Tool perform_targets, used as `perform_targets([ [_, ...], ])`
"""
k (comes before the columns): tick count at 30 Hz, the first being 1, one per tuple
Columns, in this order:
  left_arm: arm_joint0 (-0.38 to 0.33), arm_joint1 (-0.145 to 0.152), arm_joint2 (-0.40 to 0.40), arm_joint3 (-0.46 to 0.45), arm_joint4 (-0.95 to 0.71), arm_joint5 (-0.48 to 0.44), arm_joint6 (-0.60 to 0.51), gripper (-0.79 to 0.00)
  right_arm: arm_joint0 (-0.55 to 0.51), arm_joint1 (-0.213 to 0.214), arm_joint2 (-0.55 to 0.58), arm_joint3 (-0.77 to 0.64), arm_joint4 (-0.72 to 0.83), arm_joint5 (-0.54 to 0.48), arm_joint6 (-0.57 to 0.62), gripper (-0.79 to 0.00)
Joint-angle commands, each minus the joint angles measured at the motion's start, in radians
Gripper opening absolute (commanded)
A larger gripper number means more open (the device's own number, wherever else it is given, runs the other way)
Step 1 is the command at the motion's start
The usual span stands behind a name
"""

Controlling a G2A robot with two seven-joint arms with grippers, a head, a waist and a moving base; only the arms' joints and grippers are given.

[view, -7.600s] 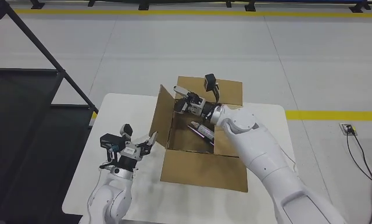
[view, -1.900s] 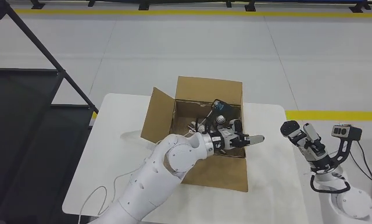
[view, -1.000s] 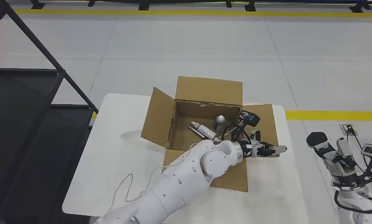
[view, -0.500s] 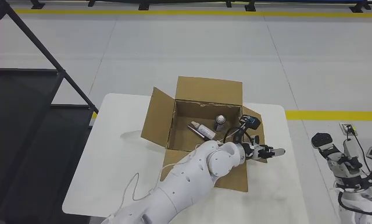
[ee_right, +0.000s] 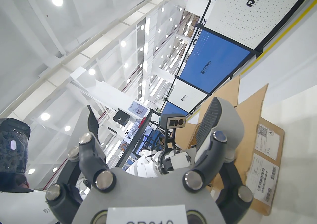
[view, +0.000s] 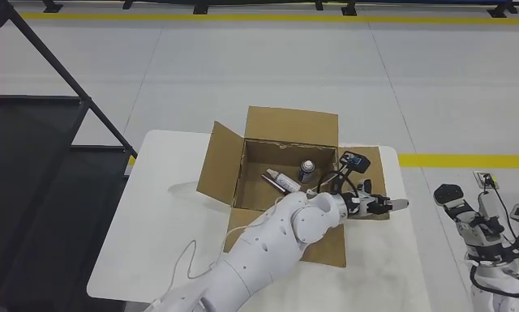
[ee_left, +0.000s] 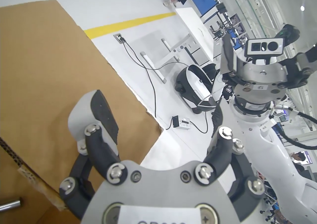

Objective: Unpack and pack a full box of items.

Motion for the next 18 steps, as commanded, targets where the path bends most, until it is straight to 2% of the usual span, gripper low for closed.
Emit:
perform_targets([
  [1,0.008,0.009,-0.020,-0.029,0.011,-0.006,0.007,0.000,0.001,-0.001,-0.003,-0.002,-0.019,-0.021,-0.027,0.000],
  [6,0.043,0.050,-0.102,-0.140,0.052,-0.015,0.022,0.000,-0.004,-0.003,0.000,-0.029,-0.115,-0.034,-0.107,0.000],
  [10,0.107,0.102,-0.207,-0.278,0.112,-0.010,0.013,0.000,-0.001,-0.004,-0.009,-0.070,-0.231,-0.010,-0.166,0.000],
  [14,0.218,0.162,-0.344,-0.483,0.195,0.010,-0.026,0.000,0.009,-0.003,-0.027,-0.146,-0.445,0.000,-0.202,0.000],
  [18,0.372,0.214,-0.491,-0.733,0.278,0.035,-0.072,0.000,0.035,-0.003,-0.078,-0.228,-0.637,0.039,-0.216,0.000],
])
